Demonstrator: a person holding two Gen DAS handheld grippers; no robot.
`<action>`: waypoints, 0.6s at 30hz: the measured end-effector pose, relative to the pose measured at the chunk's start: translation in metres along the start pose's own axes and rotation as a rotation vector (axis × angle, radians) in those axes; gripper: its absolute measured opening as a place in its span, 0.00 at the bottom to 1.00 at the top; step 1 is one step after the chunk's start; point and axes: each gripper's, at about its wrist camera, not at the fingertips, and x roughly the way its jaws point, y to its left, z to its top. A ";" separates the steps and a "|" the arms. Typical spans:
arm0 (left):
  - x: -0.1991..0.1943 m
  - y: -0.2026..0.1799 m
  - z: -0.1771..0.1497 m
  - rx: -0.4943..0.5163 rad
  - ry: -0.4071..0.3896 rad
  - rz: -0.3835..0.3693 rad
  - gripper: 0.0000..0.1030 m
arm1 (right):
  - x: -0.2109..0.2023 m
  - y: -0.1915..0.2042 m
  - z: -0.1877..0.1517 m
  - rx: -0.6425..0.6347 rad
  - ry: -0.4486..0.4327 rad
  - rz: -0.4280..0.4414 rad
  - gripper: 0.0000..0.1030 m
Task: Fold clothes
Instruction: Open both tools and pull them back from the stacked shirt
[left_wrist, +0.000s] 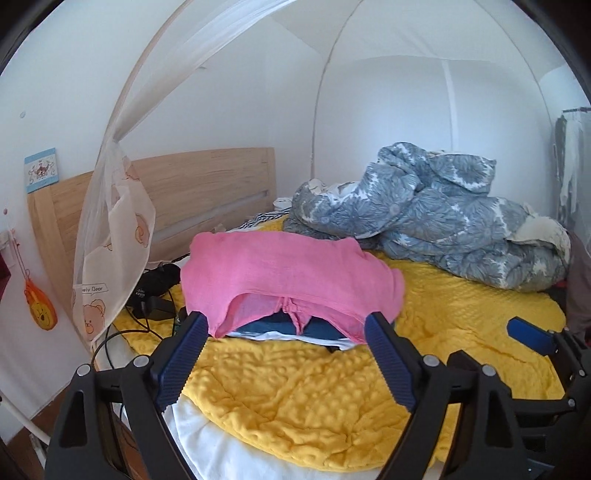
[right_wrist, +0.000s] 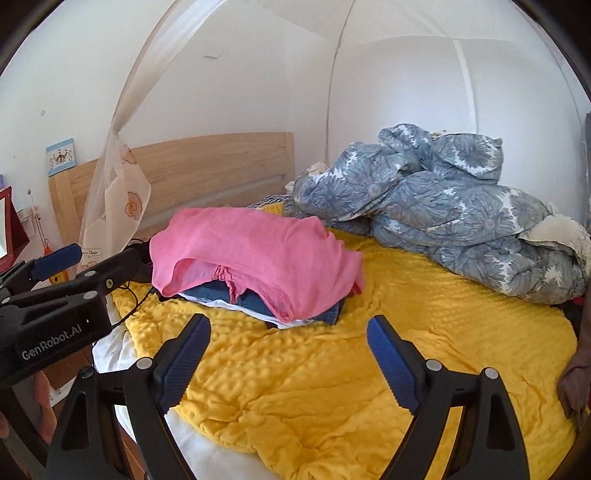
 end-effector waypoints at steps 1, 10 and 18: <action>-0.003 -0.004 -0.001 0.006 -0.005 0.001 0.87 | -0.002 -0.001 -0.001 0.006 -0.001 -0.001 0.91; -0.020 -0.020 -0.010 0.023 -0.013 -0.013 0.88 | -0.019 -0.013 -0.014 0.057 -0.011 -0.009 0.92; -0.022 -0.030 -0.014 0.023 -0.004 -0.047 0.89 | -0.033 -0.021 -0.022 0.062 -0.030 -0.043 0.92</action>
